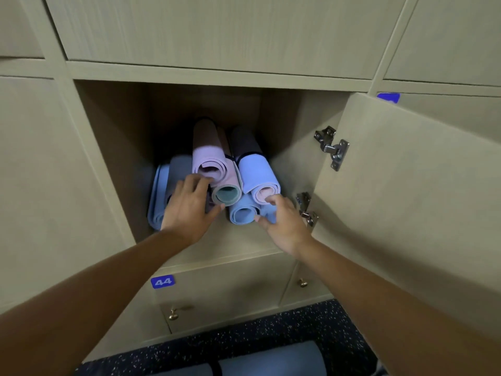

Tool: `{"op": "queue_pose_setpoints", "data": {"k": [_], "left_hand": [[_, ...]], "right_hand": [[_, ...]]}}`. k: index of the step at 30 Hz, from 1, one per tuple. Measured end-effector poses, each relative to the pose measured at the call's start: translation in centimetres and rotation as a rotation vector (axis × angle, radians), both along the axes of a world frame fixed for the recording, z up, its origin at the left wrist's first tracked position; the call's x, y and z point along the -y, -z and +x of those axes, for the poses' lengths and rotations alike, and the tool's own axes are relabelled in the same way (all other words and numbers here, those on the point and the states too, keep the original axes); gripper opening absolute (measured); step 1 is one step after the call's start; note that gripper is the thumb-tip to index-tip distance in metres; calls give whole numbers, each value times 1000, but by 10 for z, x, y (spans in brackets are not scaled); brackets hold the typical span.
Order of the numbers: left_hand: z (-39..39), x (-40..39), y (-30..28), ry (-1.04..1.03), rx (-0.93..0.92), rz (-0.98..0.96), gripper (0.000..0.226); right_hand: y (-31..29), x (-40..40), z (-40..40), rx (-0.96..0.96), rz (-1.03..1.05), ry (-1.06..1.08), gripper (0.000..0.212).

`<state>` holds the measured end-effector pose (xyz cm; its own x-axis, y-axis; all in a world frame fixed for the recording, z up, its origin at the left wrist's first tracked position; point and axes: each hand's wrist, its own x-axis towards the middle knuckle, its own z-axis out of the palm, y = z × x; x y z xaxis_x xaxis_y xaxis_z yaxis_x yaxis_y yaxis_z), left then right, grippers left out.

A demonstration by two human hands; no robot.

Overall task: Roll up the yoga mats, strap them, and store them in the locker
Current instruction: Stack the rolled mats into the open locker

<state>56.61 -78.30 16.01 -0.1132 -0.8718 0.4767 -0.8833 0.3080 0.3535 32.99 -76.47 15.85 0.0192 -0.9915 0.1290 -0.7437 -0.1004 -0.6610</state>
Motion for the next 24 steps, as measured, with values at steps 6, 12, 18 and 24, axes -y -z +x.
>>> {"op": "queue_pose_setpoints", "data": {"k": [6, 12, 18, 24], "left_hand": [[2, -99, 16, 121, 14, 1, 55], [7, -193, 35, 192, -3, 87, 58], [5, -261, 24, 205, -1, 125, 50], [-13, -302, 8, 227, -4, 104, 43]], "right_hand": [[-17, -94, -17, 8, -58, -7, 49], [-43, -198, -42, -40, -141, -24, 49], [-68, -297, -77, -130, -204, -36, 49], [-82, -379, -122, -106, -247, 29, 40]]}}
